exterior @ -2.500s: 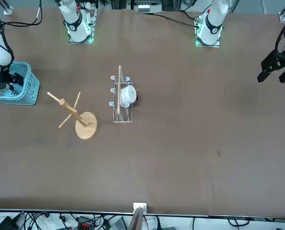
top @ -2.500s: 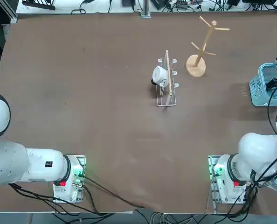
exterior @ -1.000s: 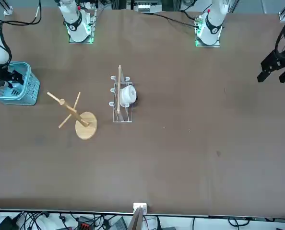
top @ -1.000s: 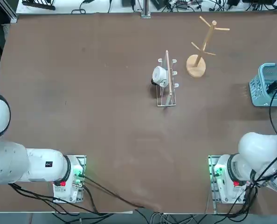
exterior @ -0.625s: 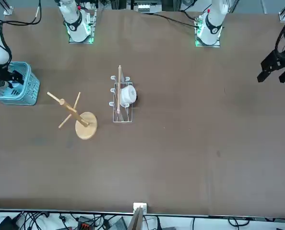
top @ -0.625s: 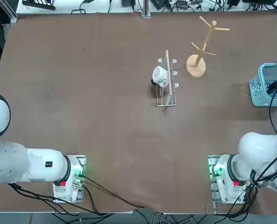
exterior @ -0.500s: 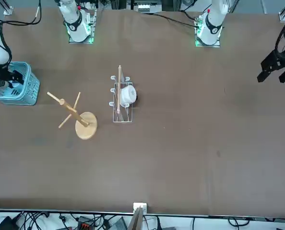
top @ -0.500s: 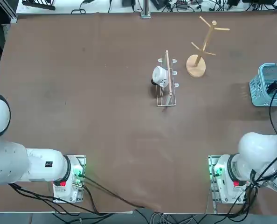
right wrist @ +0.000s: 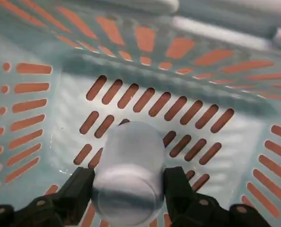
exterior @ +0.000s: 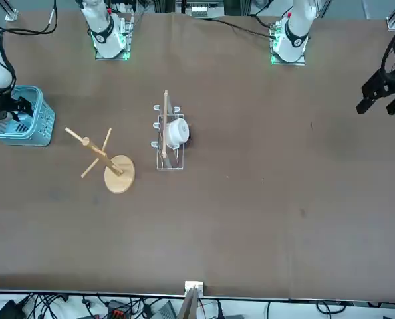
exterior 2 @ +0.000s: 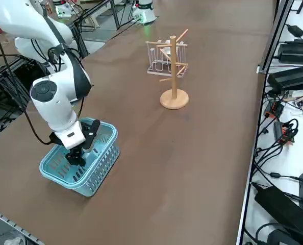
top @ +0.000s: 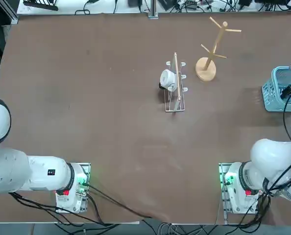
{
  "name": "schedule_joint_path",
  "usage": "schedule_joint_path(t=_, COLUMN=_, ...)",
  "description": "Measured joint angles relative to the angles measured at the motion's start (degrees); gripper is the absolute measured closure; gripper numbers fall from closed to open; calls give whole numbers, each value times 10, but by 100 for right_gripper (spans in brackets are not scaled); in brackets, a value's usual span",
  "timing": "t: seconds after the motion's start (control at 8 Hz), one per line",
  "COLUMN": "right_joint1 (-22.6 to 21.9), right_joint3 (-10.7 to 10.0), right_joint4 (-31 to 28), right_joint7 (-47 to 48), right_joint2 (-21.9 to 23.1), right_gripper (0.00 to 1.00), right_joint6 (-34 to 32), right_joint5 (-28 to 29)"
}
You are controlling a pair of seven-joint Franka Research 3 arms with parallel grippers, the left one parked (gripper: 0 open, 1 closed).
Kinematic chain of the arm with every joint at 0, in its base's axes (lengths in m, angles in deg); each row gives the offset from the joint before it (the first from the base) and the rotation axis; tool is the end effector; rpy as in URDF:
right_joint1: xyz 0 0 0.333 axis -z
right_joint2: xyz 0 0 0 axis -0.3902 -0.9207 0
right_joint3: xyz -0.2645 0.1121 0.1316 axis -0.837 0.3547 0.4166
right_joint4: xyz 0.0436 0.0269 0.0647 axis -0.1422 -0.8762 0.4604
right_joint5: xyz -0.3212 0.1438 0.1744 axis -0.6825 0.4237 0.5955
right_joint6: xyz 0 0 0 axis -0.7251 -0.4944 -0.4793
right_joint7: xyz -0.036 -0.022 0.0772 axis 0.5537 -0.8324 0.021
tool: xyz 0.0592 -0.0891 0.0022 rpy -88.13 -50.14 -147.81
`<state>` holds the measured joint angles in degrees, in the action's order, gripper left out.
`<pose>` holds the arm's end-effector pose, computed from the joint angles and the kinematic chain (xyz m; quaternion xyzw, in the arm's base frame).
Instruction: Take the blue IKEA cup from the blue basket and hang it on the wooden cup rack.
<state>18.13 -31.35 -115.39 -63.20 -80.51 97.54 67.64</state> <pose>0.3966 -0.3572 0.2394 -0.9928 -0.1147 0.0347 0.0037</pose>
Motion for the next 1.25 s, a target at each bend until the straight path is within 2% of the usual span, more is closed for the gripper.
schedule_joint_path(t=0.38, right_joint1=0, right_joint3=3, right_joint4=9, right_joint7=-1, right_joint2=1, right_gripper=15, right_joint6=-15, right_joint5=0)
schedule_joint_path(t=0.62, right_joint1=-4, right_joint3=10, right_joint4=39, right_joint7=-1, right_joint2=13, right_gripper=15, right_joint6=-56, right_joint5=0)
schedule_joint_path(t=1.25, right_joint1=-35, right_joint3=14, right_joint4=192, right_joint7=-1, right_joint2=40, right_gripper=15, right_joint6=-282, right_joint5=0)
